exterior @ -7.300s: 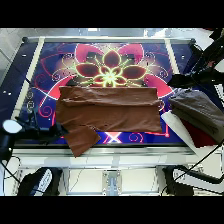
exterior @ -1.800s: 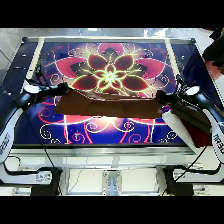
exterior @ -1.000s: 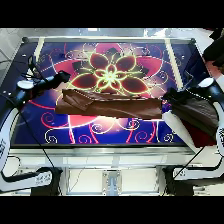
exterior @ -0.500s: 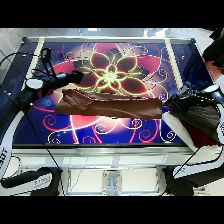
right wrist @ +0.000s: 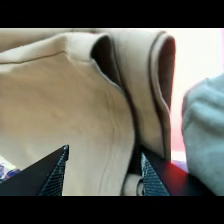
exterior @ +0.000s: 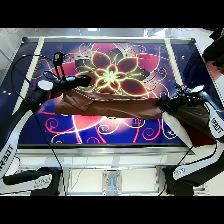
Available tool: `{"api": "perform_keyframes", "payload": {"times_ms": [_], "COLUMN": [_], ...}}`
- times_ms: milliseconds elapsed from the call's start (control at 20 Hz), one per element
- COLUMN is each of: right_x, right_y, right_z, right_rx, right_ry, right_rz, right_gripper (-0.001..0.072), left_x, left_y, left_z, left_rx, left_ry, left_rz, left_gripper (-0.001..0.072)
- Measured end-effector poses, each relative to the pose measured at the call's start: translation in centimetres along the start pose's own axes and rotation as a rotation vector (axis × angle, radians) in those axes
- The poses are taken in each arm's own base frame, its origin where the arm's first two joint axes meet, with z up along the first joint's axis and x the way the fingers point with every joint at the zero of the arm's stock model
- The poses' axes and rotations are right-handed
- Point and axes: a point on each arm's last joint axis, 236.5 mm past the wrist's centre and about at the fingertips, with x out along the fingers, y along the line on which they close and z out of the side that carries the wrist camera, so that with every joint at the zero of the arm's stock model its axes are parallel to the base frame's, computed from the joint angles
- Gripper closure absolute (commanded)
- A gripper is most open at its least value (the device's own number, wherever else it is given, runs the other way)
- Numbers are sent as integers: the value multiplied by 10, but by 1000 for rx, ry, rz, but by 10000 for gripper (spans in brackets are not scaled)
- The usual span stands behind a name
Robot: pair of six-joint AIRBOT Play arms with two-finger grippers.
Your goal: Fold the shirts.
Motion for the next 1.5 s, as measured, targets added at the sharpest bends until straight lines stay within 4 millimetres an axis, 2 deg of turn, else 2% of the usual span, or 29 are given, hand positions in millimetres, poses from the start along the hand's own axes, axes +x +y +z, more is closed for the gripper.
{"api": "perform_keyframes", "payload": {"times_ms": [150, 200, 400, 600, 700, 750, 800, 1200, 1500], "right_x": [0, 1, 2, -27, -37, -39, -40, -25, -11], "right_y": [1, 2, 7, 7, 1, -4, -8, -27, -27], "right_z": [3, 3, 3, 28, 31, 28, 25, -4, -12], "right_rx": [-14, -18, -41, -60, -48, -40, -35, 23, 32], "right_ry": [-5, -3, 7, -68, -78, -67, -57, 22, 37], "right_rz": [-9, -10, -19, -36, -55, -67, -78, -93, -91], "right_gripper": [301, 314, 303, 303, 294, 246, 234, 233, 234], "left_x": [4, 5, 10, 12, 12, 13, 13, 13, 13], "left_y": [2, 3, 5, 4, 4, 4, 3, 3, 3], "left_z": [-5, -6, -14, -19, -21, -21, -21, -21, -21], "left_rx": [-4, -6, -13, -16, -17, -17, -16, -17, -17], "left_ry": [10, 14, 38, 53, 57, 58, 59, 59, 60], "left_rz": [2, 3, -2, -10, -12, -12, -13, -14, -14], "left_gripper": [1, 1, 1, 1, 1, 1, 1, 1, 1]}}
